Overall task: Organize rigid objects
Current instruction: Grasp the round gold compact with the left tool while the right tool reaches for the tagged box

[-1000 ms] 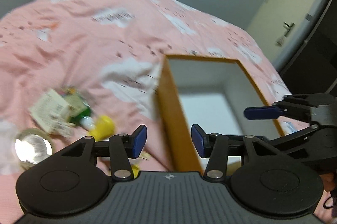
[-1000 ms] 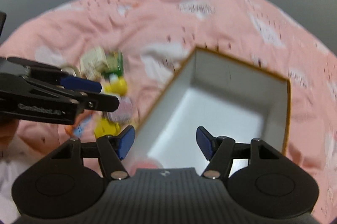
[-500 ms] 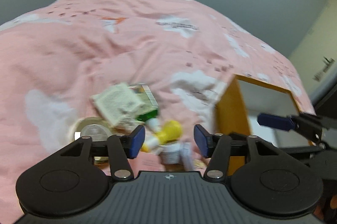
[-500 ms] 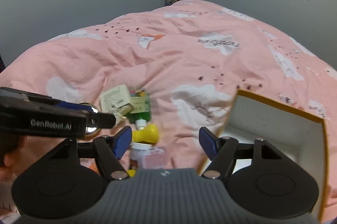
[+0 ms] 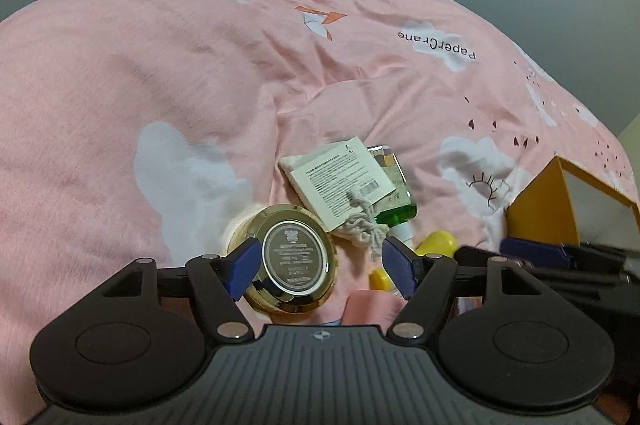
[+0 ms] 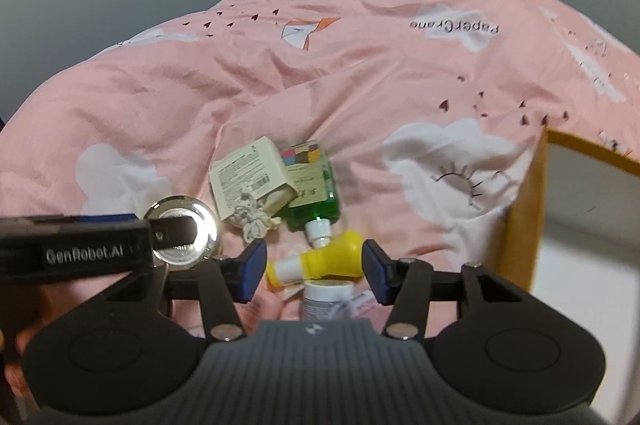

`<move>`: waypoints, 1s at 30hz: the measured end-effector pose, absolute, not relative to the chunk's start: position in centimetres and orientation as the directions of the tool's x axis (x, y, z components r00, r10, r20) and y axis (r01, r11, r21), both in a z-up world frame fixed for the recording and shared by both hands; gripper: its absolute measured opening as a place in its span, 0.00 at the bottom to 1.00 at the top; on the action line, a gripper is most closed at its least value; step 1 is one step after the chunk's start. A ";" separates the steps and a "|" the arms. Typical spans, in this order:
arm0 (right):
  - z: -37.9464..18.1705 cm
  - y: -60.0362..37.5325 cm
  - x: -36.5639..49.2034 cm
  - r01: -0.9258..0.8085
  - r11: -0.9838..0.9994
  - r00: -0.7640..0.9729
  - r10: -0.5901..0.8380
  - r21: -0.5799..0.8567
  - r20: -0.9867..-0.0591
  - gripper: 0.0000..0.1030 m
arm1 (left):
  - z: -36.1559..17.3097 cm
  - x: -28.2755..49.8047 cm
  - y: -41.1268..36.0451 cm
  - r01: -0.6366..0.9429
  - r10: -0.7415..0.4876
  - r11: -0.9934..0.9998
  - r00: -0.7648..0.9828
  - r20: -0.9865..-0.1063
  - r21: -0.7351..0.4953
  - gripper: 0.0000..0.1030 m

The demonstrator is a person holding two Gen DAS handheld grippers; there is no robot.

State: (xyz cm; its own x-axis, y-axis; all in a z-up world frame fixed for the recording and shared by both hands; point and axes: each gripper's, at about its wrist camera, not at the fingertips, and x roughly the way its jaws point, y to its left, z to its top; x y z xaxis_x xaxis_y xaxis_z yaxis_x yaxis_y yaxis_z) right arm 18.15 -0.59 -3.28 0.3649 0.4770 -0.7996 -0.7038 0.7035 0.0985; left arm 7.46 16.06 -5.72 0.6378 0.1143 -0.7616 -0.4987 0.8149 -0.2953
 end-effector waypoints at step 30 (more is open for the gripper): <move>-6.8 0.4 21.2 -0.690 0.706 0.283 0.465 0.158 -0.839 0.51 | -10.4 11.7 12.2 -0.396 0.370 0.899 0.453 -0.811 0.189 0.89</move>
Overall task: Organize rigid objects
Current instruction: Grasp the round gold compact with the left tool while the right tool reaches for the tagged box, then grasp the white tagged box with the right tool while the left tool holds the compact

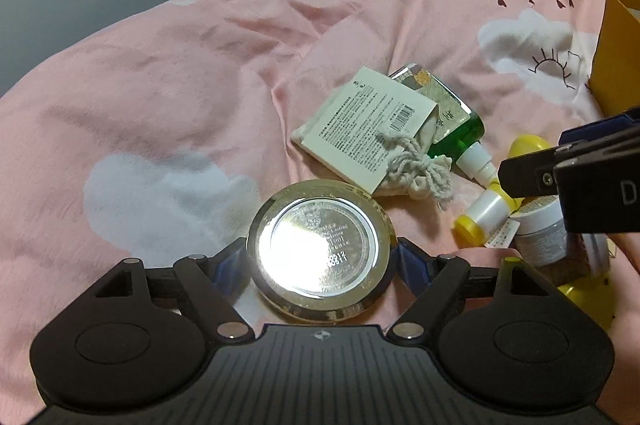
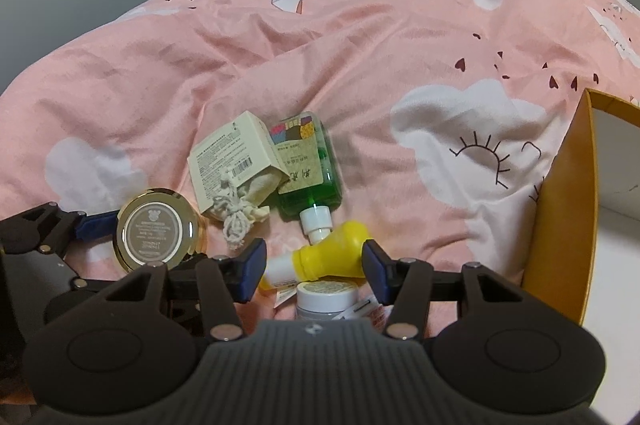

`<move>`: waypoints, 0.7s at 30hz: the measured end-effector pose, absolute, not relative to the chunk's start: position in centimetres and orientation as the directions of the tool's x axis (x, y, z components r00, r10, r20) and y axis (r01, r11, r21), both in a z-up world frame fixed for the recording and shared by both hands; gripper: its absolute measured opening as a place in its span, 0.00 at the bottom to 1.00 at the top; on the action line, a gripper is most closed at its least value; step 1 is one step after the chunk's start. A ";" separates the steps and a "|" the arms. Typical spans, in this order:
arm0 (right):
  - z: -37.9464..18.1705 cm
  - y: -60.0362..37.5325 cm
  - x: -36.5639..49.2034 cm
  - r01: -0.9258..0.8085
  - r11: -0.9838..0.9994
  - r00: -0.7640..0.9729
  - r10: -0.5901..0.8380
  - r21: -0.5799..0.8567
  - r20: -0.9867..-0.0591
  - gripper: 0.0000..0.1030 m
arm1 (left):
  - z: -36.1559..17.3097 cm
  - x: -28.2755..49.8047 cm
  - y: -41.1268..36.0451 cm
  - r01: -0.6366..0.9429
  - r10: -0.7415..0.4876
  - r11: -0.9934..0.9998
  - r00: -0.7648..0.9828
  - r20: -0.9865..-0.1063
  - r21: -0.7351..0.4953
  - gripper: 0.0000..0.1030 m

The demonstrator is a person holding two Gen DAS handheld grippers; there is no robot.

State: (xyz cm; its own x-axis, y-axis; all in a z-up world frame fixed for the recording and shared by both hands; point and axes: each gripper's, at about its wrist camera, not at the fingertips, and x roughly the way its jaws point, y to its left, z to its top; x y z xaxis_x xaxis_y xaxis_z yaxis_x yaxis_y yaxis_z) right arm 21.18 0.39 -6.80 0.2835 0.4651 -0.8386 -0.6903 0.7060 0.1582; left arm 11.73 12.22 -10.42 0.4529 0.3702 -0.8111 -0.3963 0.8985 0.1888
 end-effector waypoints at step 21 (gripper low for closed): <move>-6.5 6.7 23.4 -0.750 0.626 0.220 0.540 0.213 -0.812 0.51 | -7.3 9.7 15.2 -0.554 0.408 0.831 0.555 -0.725 0.044 0.85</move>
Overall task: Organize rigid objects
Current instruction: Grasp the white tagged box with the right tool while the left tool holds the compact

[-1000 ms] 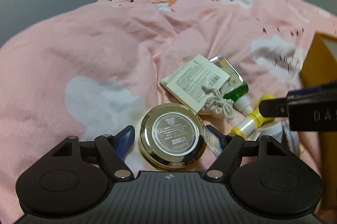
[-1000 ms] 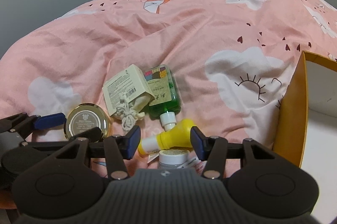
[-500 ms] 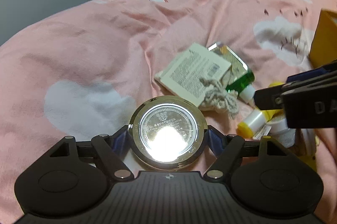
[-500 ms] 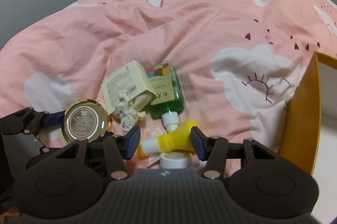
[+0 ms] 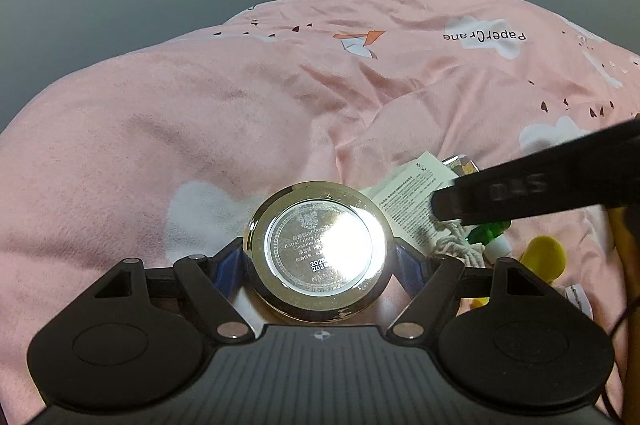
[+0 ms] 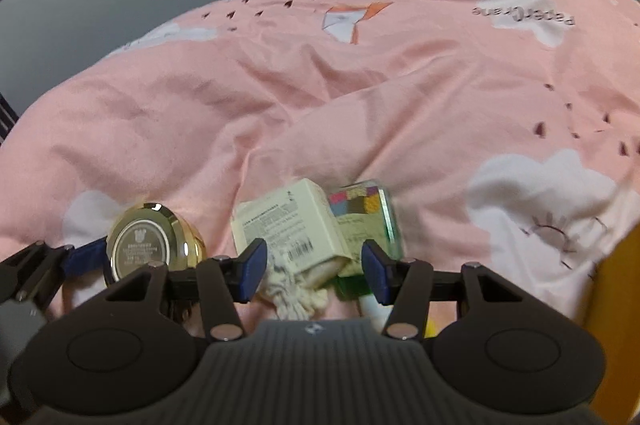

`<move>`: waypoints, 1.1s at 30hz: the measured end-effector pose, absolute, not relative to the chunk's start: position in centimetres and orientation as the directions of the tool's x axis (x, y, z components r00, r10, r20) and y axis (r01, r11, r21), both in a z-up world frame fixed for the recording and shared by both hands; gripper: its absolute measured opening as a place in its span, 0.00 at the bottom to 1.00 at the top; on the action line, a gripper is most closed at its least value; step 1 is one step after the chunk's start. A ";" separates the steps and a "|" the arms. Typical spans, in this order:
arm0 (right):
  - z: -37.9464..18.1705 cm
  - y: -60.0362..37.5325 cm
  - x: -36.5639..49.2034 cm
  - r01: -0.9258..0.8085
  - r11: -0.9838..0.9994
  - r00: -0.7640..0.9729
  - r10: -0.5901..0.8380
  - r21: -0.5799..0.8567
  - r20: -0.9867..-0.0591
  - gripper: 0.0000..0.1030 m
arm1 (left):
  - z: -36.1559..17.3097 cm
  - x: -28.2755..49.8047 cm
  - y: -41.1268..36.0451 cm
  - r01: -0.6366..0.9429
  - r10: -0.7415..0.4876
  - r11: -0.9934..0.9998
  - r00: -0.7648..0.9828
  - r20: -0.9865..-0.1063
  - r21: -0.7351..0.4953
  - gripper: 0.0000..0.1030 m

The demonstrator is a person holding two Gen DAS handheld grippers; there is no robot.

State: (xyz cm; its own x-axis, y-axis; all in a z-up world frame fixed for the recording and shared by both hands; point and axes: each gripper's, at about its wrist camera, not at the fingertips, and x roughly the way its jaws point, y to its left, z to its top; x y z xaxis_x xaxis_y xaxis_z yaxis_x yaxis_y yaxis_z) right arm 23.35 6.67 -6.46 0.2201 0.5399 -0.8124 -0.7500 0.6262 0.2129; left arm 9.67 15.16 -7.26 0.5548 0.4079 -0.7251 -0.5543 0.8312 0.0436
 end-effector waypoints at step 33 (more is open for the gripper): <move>-7.5 6.0 23.1 -0.736 0.552 0.064 0.632 0.391 -0.772 0.25 | -8.1 10.0 14.8 -0.516 0.388 0.854 0.550 -0.739 0.064 0.85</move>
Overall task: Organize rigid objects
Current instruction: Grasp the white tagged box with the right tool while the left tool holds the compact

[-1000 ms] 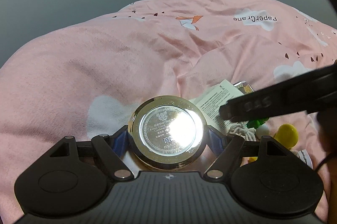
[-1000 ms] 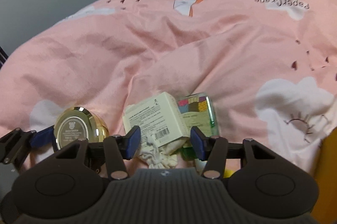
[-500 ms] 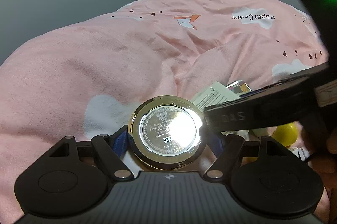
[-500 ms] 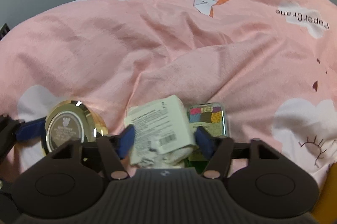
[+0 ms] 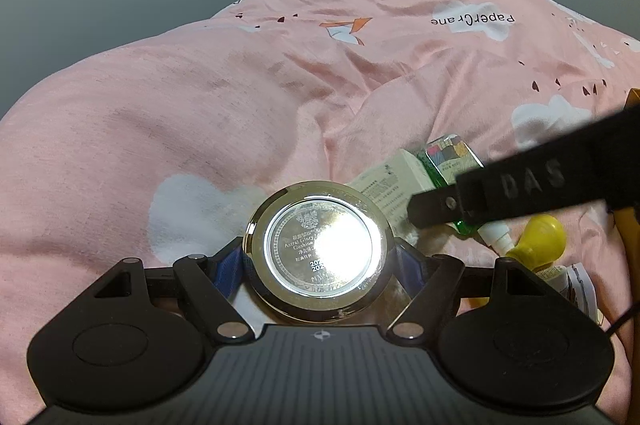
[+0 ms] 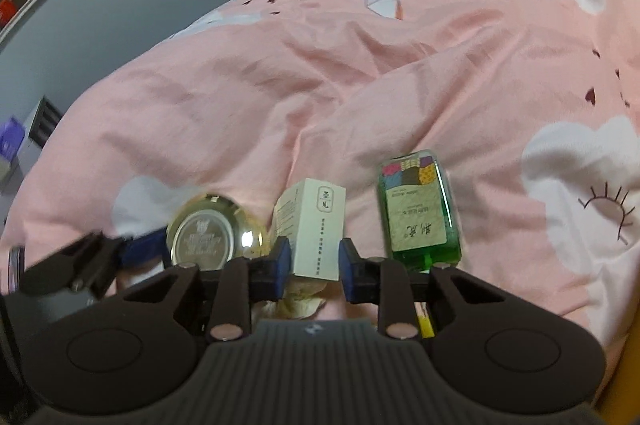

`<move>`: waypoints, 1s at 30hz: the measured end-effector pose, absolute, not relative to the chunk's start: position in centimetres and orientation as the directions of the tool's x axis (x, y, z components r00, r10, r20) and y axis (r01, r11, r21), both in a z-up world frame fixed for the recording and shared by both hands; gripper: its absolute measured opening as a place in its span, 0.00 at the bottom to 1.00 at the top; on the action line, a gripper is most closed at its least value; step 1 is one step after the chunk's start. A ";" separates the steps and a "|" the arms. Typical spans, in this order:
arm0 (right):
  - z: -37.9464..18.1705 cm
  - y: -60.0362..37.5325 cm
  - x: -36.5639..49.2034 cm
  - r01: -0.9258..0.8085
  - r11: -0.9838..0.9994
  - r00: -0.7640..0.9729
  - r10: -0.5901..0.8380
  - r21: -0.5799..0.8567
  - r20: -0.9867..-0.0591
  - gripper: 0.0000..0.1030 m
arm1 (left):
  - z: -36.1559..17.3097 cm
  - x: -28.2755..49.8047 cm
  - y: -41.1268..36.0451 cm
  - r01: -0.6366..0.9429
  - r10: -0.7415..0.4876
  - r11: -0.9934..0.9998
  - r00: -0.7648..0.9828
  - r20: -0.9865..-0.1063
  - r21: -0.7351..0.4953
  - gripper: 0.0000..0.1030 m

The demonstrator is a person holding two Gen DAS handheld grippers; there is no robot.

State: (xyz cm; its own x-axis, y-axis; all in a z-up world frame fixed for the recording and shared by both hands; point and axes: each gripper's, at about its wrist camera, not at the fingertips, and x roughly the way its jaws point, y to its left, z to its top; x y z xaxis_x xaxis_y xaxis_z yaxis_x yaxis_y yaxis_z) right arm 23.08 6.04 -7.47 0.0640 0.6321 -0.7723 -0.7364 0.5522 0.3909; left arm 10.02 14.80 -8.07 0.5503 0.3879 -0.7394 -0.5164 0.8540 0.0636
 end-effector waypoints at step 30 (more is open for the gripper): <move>-8.3 6.6 24.7 -0.665 0.568 0.028 0.668 0.486 -0.743 0.25 | -7.9 9.9 14.8 -0.499 0.364 0.865 0.564 -0.741 0.045 0.85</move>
State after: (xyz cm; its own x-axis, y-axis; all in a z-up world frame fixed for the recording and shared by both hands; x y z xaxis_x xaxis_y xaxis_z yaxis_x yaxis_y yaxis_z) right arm 24.72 6.64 -8.34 0.0278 0.6682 -0.7435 -0.6646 0.5679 0.4856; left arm 9.87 14.83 -7.90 0.5642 0.3643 -0.7409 -0.4994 0.8652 0.0452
